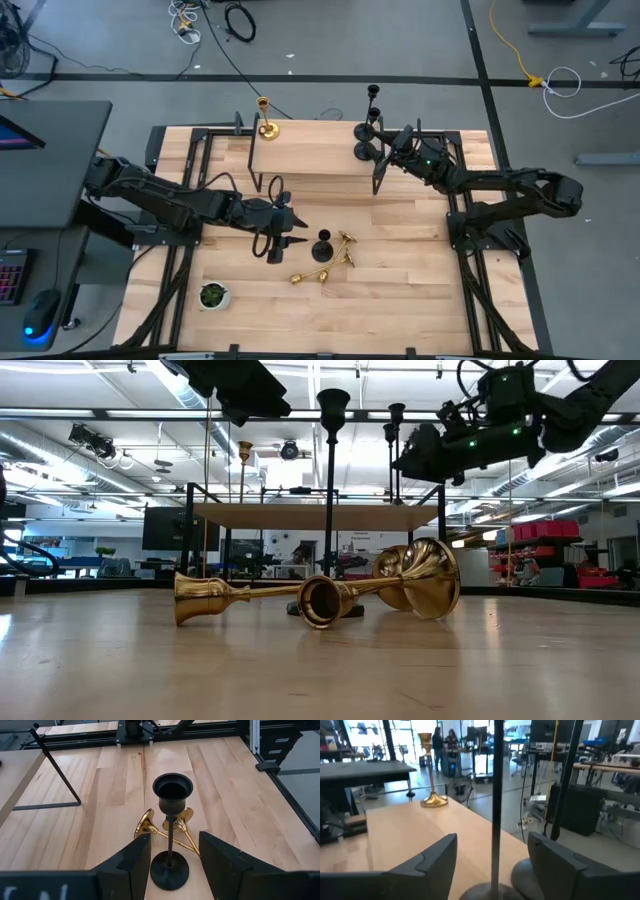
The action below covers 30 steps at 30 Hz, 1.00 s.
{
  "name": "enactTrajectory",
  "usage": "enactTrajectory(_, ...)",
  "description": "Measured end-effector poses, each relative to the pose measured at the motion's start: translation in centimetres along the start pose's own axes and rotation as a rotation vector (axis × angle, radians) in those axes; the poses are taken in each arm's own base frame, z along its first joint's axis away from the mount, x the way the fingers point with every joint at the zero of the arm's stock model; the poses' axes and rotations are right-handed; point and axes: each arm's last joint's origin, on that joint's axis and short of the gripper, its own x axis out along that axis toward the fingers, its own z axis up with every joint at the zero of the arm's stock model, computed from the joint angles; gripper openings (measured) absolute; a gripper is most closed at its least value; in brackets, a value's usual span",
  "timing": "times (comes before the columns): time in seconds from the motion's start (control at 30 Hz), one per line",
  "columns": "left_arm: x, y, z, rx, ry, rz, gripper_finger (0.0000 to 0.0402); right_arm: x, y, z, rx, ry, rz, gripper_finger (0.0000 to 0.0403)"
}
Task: Pick & Place candle stick holders
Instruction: Put the black candle holder on the shelf aligned with the other black candle holders
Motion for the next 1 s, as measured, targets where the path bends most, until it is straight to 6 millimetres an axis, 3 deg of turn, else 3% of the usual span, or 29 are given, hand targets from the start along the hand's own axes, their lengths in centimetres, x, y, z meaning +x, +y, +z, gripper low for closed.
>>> enactTrajectory(0.37, 0.0, 0.0, 0.0, -0.007, -0.001, 0.000, 0.0170, -4.2, 1.9, 3.3, -0.053, -0.050, 0.105, 0.0245)
enactTrajectory(0.6, 0.1, -0.1, -0.1, -0.019, 0.006, -0.004, 0.0170, -7.1, 4.2, 3.9, -0.032, -0.009, 0.270, 0.0245)
enactTrajectory(0.83, 2.9, -1.1, -1.2, -0.012, 0.032, -0.019, 0.0170, -8.8, 7.3, 4.3, -0.008, -0.048, 0.468, 0.0245)
enactTrajectory(1.0, 4.1, -1.3, -1.5, -0.016, 0.015, -0.019, 0.0170, -9.8, 8.7, 4.5, -0.015, -0.079, 0.518, 0.0245)
